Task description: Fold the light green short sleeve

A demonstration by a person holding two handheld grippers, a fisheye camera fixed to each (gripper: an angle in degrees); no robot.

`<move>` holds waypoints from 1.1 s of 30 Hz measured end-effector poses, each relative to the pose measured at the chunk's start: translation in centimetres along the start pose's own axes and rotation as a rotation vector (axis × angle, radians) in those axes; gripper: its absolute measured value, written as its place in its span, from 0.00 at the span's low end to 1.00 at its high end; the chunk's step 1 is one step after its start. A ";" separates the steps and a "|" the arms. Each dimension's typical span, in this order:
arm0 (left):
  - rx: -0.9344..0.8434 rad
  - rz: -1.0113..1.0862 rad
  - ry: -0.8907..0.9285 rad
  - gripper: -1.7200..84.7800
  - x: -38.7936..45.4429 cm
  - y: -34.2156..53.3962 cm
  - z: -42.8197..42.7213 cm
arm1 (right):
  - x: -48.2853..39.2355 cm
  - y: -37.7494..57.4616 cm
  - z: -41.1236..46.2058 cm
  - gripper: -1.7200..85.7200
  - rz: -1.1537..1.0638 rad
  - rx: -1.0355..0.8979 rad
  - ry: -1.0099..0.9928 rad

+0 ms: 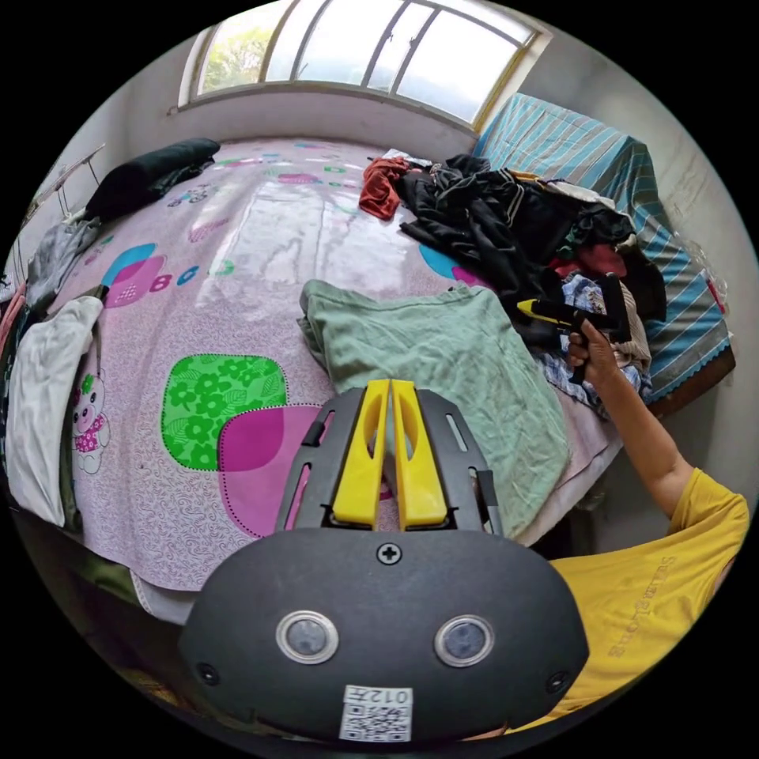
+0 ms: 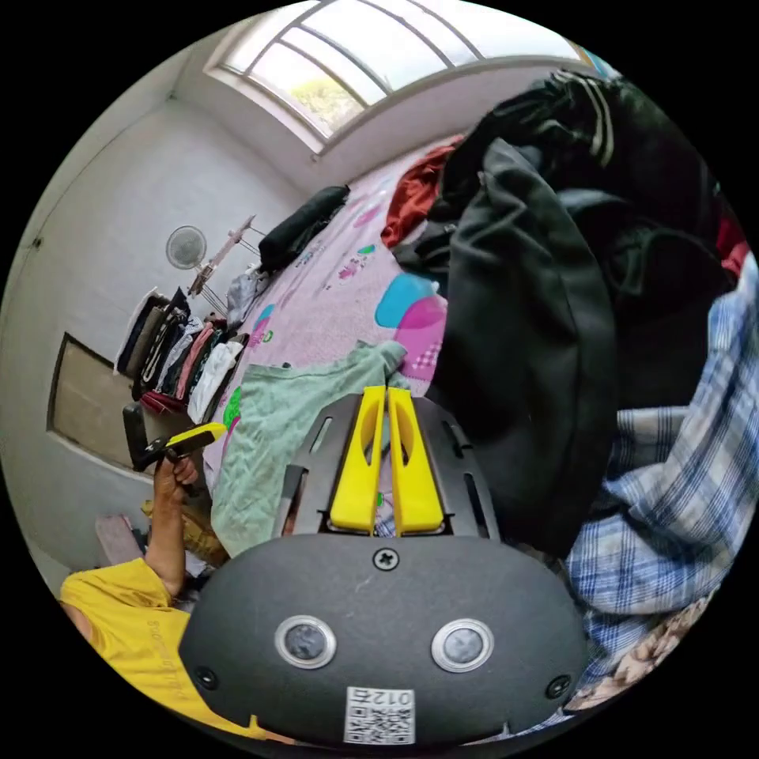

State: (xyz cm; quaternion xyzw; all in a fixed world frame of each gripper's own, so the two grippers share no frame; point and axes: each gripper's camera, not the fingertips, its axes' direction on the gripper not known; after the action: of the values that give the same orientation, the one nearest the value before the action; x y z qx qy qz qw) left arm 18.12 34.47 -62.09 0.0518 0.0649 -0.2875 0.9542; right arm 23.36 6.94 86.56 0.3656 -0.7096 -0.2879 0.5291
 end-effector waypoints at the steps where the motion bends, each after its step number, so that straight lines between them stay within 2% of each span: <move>1: 0.010 -0.004 0.009 0.02 -0.1 -0.2 -0.1 | -1.1 -0.7 0.5 0.04 -0.029 -0.013 -0.002; 4: 0.011 0.003 0.081 0.02 -0.7 -1.4 0.5 | -3.5 -2.3 3.2 0.04 -0.103 -0.055 -0.086; 6: 0.001 -0.018 0.066 0.02 -1.2 -2.5 1.3 | -4.5 -2.7 5.4 0.04 -0.124 -0.096 -0.117; 10: -0.027 -0.129 0.014 0.02 -3.7 -4.7 3.8 | -3.4 -1.7 10.2 0.03 -0.028 -0.185 0.093; 13: -0.079 -0.205 0.117 0.02 -6.0 -5.6 6.0 | -2.7 0.0 10.6 0.02 0.010 -0.167 0.032; 17: -0.035 -0.256 0.248 0.03 -7.7 -5.0 5.3 | -6.5 4.0 7.0 0.03 -0.066 -0.038 0.120; 20: 0.069 -0.205 0.306 0.03 -6.9 -3.0 1.1 | -11.9 9.1 3.7 0.03 -0.218 0.009 -0.012; 25: -0.049 -0.047 0.253 0.03 -1.3 4.3 -3.5 | -20.8 18.6 4.3 0.03 -0.420 -0.102 -0.125; 27: -0.062 -0.032 0.207 0.03 0.5 7.6 -4.4 | -22.8 21.8 6.0 0.03 -0.449 -0.180 -0.089; 29: -0.038 -0.053 0.168 0.03 1.4 10.8 -5.3 | -24.1 25.3 8.2 0.02 -0.477 -0.229 0.036; 31: -0.026 -0.087 0.186 0.03 1.9 14.2 -5.6 | -24.3 27.2 10.3 0.02 -0.471 -0.278 0.183; 33: 0.003 -0.111 0.196 0.04 1.9 16.2 -5.9 | -24.5 29.1 11.2 0.02 -0.508 -0.270 0.214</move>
State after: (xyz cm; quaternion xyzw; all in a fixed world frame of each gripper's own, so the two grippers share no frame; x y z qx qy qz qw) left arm 28.12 47.71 -67.17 0.0775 0.1600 -0.3334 0.9259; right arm 10.64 43.87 93.36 0.4861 -0.4912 -0.4624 0.5555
